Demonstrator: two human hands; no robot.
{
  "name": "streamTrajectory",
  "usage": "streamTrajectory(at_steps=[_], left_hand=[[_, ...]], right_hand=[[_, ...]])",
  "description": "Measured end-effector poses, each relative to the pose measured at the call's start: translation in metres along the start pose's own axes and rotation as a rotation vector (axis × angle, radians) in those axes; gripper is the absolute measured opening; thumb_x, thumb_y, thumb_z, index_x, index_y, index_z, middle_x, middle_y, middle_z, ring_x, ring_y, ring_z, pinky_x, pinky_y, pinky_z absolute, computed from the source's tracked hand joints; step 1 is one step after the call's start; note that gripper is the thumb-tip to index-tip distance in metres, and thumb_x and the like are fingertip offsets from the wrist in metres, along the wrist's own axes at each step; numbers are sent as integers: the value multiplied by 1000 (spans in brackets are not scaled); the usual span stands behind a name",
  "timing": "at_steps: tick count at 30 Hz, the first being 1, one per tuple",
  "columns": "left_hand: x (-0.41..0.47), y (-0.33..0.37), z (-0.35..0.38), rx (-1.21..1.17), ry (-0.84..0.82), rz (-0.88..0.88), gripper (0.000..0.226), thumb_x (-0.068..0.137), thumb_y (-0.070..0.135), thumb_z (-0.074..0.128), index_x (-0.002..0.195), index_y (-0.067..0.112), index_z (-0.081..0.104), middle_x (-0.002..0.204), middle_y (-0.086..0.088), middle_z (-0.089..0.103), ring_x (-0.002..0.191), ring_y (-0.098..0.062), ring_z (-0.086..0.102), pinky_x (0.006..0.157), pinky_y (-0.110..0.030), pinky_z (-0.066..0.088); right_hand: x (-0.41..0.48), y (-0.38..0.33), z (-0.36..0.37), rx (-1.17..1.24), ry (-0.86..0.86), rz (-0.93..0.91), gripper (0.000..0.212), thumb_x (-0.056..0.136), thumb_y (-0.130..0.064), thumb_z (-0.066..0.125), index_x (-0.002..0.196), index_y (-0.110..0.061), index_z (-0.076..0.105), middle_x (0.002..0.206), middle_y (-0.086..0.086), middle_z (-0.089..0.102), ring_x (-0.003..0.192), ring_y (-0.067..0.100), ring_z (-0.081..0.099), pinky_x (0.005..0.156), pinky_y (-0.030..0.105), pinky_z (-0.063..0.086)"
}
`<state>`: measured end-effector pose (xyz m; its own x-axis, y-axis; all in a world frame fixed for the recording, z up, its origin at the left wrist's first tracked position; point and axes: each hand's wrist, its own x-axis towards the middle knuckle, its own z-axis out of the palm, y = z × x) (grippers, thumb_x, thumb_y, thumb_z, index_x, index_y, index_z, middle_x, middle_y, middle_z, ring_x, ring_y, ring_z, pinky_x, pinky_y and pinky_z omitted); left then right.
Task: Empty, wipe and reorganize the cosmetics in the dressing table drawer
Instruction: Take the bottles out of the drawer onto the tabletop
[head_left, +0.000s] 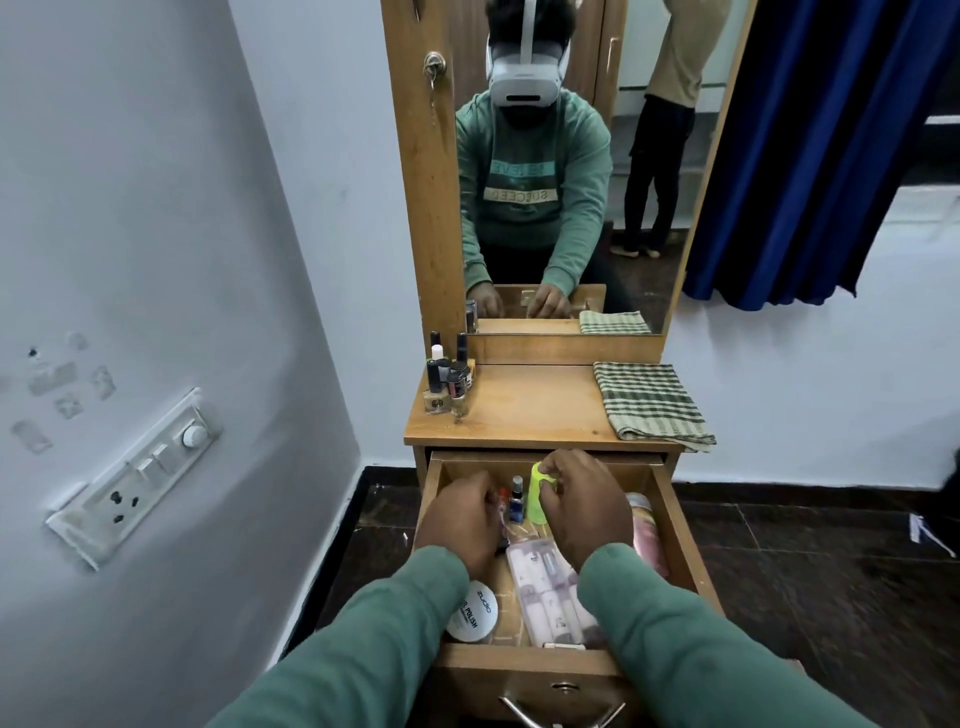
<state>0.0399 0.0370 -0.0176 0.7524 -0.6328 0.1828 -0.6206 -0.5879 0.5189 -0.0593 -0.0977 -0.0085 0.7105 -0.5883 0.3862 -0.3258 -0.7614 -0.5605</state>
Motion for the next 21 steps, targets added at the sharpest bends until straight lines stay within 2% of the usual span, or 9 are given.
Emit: streamTrajectory(at_steps=[2, 5, 11, 15, 18, 21], left_hand=[[6, 4, 4, 0, 20, -70, 8, 95, 27, 58, 93, 19, 59, 97, -4, 68, 90, -24, 62, 75, -34, 47], [14, 10, 12, 1, -11, -133, 18, 92, 27, 63, 107, 17, 61, 107, -6, 69, 99, -26, 65, 86, -40, 54], [16, 11, 24, 29, -52, -70, 34, 86, 32, 73, 115, 20, 58, 118, -5, 64, 111, -26, 61, 96, -40, 51], [16, 13, 23, -26, 6, -17, 31, 86, 28, 74, 110, 26, 55, 115, 1, 68, 108, -21, 63, 93, -42, 54], [15, 15, 22, -63, 31, 10, 30, 87, 23, 72, 109, 29, 52, 111, 3, 70, 102, -21, 66, 87, -43, 56], [15, 18, 21, -90, 22, 34, 26, 88, 22, 73, 102, 29, 53, 102, 4, 72, 94, -20, 67, 82, -43, 57]], right_hand=[[0, -2, 1, -65, -16, -36, 20, 89, -20, 75, 105, -26, 65, 107, -7, 65, 99, 18, 55, 80, 34, 51], [0, -1, 2, -83, -63, -45, 25, 90, -24, 75, 113, -28, 65, 116, -8, 61, 107, 16, 52, 83, 32, 50], [1, 4, 5, -24, -85, 8, 28, 90, -20, 75, 113, -30, 63, 121, -9, 53, 109, 14, 52, 81, 31, 50], [1, 8, 8, 18, -91, 50, 31, 89, -19, 76, 112, -31, 59, 121, -10, 50, 105, 15, 56, 83, 32, 52], [2, 9, 9, 38, -90, 67, 34, 87, -18, 78, 110, -33, 57, 120, -12, 54, 102, 15, 57, 83, 32, 52], [2, 8, 10, 54, -85, 76, 35, 86, -18, 78, 104, -35, 54, 107, -13, 62, 96, 15, 59, 75, 31, 48]])
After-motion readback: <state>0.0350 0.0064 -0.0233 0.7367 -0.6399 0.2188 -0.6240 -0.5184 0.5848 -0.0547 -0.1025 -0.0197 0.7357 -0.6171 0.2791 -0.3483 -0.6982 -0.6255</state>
